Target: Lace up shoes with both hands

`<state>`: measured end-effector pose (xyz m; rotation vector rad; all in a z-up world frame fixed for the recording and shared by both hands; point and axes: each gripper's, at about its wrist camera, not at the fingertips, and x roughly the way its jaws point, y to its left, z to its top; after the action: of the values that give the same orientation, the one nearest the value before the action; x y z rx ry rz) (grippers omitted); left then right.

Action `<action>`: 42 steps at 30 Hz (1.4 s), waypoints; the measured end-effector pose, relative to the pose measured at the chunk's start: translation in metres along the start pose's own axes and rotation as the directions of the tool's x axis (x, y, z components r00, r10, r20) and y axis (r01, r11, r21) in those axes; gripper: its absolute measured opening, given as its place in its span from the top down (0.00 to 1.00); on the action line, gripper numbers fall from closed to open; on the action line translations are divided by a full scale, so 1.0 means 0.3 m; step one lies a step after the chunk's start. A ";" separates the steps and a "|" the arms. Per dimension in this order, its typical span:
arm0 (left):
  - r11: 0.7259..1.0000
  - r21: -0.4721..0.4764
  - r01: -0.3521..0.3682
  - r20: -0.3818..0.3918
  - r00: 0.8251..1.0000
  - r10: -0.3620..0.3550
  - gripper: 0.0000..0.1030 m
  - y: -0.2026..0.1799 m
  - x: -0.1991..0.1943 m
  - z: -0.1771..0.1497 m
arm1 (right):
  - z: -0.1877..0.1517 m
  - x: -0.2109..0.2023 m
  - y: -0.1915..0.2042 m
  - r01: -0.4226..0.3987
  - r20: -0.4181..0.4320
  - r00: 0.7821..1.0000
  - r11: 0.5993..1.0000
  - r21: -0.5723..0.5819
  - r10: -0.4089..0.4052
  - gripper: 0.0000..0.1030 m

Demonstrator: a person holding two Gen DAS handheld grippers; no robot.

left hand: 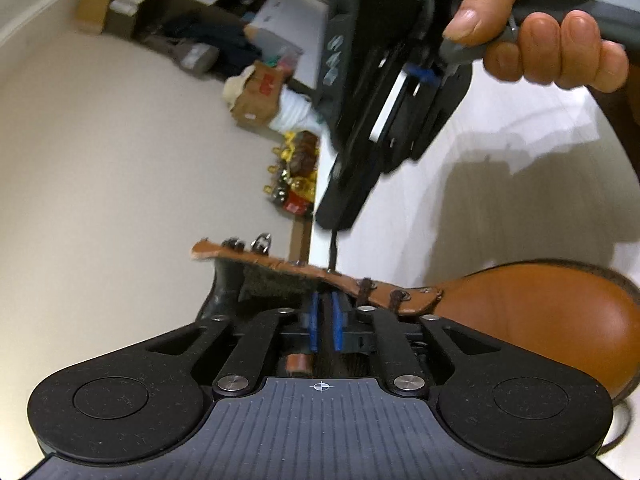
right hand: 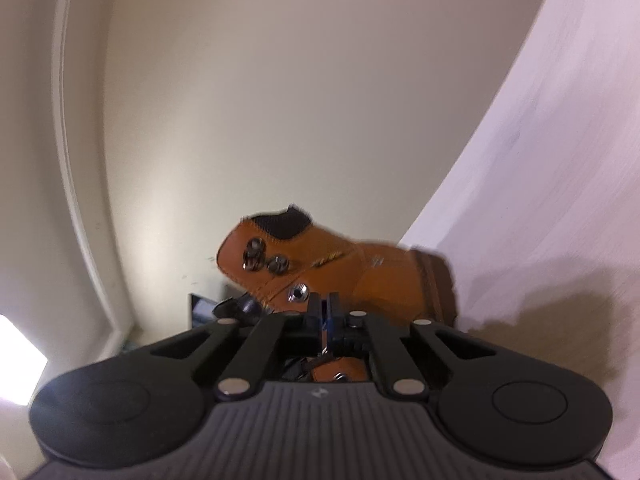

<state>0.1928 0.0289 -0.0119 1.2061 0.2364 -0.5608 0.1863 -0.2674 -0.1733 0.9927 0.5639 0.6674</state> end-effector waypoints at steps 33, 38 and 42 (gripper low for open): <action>0.855 -0.494 -0.161 -0.138 0.985 0.106 0.71 0.003 -0.124 -0.286 | -0.133 -0.193 0.252 0.391 0.197 0.886 0.448 -0.804 -0.419 0.80; 0.869 -0.475 -0.142 -0.134 0.987 0.088 0.70 -0.003 -0.077 -0.281 | -0.224 0.021 0.308 0.260 0.120 0.914 0.331 -0.907 -0.387 0.80; 0.865 -0.486 -0.128 -0.129 0.989 0.074 0.70 0.005 -0.052 -0.295 | -0.249 0.126 0.311 0.229 0.108 0.907 0.263 -0.937 -0.406 0.77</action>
<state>0.1910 0.1158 -0.0347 0.7416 0.3800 -0.3142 0.1363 -0.1618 -0.1279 -0.3360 0.3752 0.5577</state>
